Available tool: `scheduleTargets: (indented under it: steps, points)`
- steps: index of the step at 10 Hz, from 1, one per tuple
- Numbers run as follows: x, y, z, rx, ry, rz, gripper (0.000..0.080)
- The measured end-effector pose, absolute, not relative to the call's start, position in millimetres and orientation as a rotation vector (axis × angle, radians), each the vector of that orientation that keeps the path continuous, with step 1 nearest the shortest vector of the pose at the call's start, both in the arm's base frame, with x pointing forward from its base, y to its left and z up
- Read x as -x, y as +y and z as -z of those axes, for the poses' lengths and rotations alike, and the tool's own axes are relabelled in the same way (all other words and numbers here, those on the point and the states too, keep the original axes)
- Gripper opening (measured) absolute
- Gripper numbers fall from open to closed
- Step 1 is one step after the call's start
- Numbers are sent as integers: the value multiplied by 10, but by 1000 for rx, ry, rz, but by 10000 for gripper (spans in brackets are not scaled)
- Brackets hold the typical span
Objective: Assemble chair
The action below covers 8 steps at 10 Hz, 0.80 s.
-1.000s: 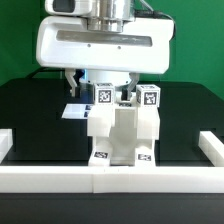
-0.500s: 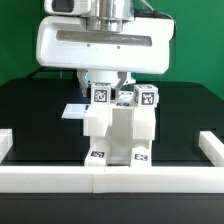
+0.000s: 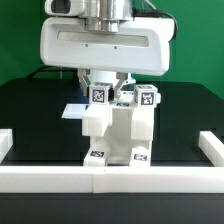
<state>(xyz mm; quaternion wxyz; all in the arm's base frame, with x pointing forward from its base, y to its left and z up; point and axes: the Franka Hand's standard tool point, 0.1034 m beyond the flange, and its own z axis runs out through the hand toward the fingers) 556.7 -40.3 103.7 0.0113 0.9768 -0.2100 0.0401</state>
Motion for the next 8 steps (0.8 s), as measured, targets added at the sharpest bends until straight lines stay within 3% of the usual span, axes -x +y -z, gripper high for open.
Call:
scheduleTargets:
  steps: [8]
  points:
    - [-5434, -217, -1048, -2894, -1234, -16, 272]
